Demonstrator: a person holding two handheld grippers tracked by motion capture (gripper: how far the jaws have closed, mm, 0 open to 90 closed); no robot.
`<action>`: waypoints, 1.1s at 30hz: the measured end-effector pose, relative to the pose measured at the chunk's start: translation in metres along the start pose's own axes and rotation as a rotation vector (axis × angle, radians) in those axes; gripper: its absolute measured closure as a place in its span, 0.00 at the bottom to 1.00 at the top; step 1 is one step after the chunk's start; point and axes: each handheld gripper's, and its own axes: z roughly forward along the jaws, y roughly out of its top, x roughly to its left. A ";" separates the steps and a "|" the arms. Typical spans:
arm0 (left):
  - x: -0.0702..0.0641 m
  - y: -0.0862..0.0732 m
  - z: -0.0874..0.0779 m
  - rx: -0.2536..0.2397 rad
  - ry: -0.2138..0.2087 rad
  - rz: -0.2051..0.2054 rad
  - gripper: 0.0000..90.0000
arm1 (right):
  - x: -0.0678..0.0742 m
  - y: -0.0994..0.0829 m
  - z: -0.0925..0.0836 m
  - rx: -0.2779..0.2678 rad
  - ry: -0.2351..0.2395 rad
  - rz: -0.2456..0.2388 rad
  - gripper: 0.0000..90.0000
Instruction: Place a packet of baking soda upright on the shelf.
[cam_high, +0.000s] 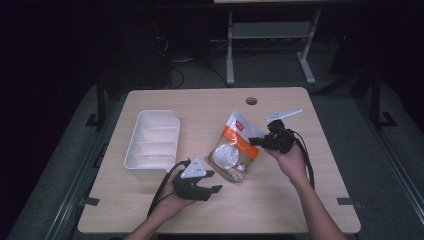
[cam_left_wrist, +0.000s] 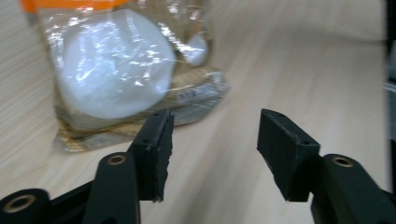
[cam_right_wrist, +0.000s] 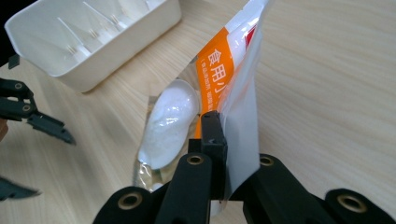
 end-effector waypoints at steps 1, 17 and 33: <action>0.000 0.000 0.000 0.000 0.000 0.000 0.44 | 0.000 0.000 0.000 0.000 0.000 0.000 0.99; -0.012 -0.020 -0.009 0.015 0.002 0.025 0.28 | 0.032 0.038 -0.022 0.031 -0.039 -0.162 1.00; -0.011 -0.022 -0.008 0.007 -0.001 0.054 0.27 | 0.051 0.065 -0.018 0.065 -0.062 -0.231 1.00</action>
